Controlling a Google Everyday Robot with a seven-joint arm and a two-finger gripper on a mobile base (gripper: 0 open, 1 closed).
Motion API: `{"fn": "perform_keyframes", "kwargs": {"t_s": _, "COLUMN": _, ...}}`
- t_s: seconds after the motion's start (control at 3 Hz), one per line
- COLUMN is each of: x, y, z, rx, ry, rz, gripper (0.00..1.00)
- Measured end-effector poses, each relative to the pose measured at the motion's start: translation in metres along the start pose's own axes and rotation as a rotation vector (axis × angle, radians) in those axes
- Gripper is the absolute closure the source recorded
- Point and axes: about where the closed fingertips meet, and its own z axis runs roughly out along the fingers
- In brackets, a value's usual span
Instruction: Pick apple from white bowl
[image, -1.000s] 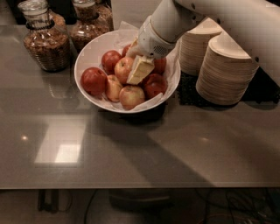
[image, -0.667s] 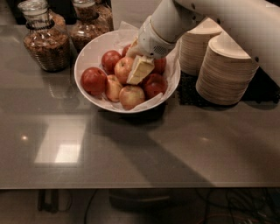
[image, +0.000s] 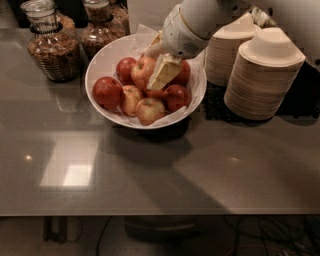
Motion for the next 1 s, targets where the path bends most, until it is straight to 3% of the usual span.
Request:
{"fn": "perform_keyframes", "kwargs": {"t_s": 0.67, "x": -0.044, "y": 0.001, "z": -0.073, "rx": 0.087, "ry": -0.067, "rz": -0.129, "gripper": 1.0}}
{"fn": "perform_keyframes", "kwargs": {"t_s": 1.0, "x": -0.043, "y": 0.005, "z": -0.12, "rx": 0.139, "ry": -0.104, "rz": -0.13, "gripper": 1.0}}
